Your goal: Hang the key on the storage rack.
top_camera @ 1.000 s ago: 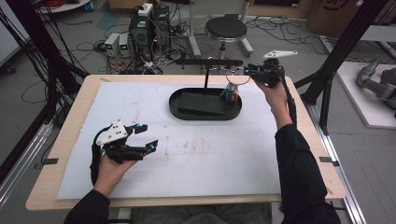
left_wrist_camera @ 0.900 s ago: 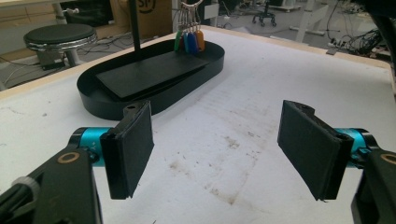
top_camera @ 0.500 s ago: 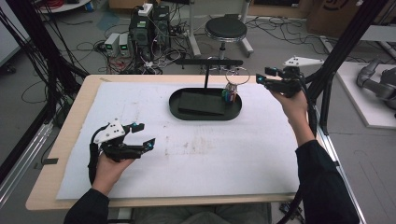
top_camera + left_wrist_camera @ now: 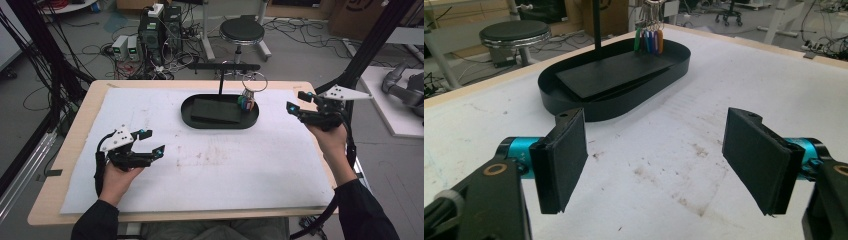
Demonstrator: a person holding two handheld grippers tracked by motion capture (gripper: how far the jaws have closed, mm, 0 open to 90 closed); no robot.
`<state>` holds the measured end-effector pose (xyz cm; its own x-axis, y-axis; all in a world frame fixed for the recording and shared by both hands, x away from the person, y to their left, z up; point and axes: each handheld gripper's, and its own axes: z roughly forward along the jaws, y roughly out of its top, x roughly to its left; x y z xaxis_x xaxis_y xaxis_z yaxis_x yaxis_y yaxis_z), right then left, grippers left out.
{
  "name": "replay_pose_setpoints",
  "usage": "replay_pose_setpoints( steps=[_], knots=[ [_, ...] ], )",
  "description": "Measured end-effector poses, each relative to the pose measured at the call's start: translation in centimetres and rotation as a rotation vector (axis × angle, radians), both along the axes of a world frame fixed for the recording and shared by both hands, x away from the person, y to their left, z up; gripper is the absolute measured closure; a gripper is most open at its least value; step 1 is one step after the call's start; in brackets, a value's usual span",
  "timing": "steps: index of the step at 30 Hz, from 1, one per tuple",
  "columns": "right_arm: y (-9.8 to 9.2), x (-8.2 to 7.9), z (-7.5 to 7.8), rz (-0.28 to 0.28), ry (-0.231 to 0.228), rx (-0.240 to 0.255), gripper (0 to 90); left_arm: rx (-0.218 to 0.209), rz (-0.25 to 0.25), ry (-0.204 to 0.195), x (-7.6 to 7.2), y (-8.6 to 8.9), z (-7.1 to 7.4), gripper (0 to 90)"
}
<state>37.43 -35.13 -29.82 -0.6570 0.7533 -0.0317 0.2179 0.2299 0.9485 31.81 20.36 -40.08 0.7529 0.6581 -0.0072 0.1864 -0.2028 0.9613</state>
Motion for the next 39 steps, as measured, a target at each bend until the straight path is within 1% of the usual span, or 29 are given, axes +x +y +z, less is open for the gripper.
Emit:
replay_pose_setpoints(
  steps=[2,4,8,10,13,15,18,19,21,23,26,30,34,35,36,37,39],
  knots=[
    [-0.2,-0.9,-0.6,0.002,-0.001,0.009,34.4,0.006,-0.002,0.000,0.1,-0.3,0.0,25.9],
    [-0.4,-1.8,-1.2,0.001,-0.008,0.018,34.3,0.021,-0.007,-0.002,0.1,-0.6,0.1,25.9],
    [-0.5,-3.5,-3.0,0.013,-0.012,0.054,32.1,0.027,-0.010,-0.009,0.1,-1.1,0.2,25.9],
    [-0.4,-4.1,-4.0,0.017,-0.005,0.058,31.2,0.029,-0.011,-0.009,0.1,-1.2,0.2,25.9],
    [-0.2,-4.6,-5.3,0.019,-0.004,0.055,30.6,0.032,-0.007,-0.007,0.3,-1.4,0.1,25.9],
    [-0.1,-4.9,-6.2,0.016,0.000,0.064,30.3,0.031,-0.010,-0.002,0.5,-1.6,0.1,25.9],
    [0.0,-5.1,-7.0,0.015,0.014,0.040,29.7,0.034,-0.019,-0.001,0.7,-1.9,0.0,25.9],
    [0.0,-5.1,-7.1,0.012,0.014,0.039,29.5,0.036,-0.022,0.000,0.7,-2.1,-0.1,25.9],
    [-0.1,-5.2,-7.3,0.017,0.015,0.054,29.1,0.043,-0.027,-0.001,0.7,-2.3,-0.1,25.9],
    [-0.2,-5.3,-7.5,0.008,0.016,0.047,28.4,0.049,-0.032,-0.001,0.8,-2.3,-0.1,25.9],
    [-0.2,-5.2,-7.8,0.004,0.024,0.047,27.7,0.040,-0.029,0.001,0.8,-2.3,-0.1,25.9],
    [0.0,-5.3,-7.9,0.006,0.018,0.038,27.6,0.036,-0.030,-0.002,0.7,-2.1,-0.2,25.9],
    [0.2,-5.0,-7.9,0.006,0.013,0.035,26.6,0.026,-0.026,0.003,0.7,-1.6,-0.3,25.9],
    [0.3,-5.0,-7.9,0.004,0.016,0.035,26.1,0.028,-0.023,0.003,0.7,-1.5,-0.3,25.8],
    [0.3,-5.0,-7.9,0.001,0.023,0.035,26.0,0.021,-0.019,0.005,0.6,-1.5,-0.3,25.9],
    [0.3,-5.0,-8.0,-0.001,0.021,0.030,25.8,0.028,-0.018,0.002,0.6,-1.3,-0.3,25.8],
    [0.3,-5.1,-8.0,-0.004,0.014,0.029,25.7,0.026,-0.017,-0.002,0.4,-1.3,-0.2,25.8]
  ],
)
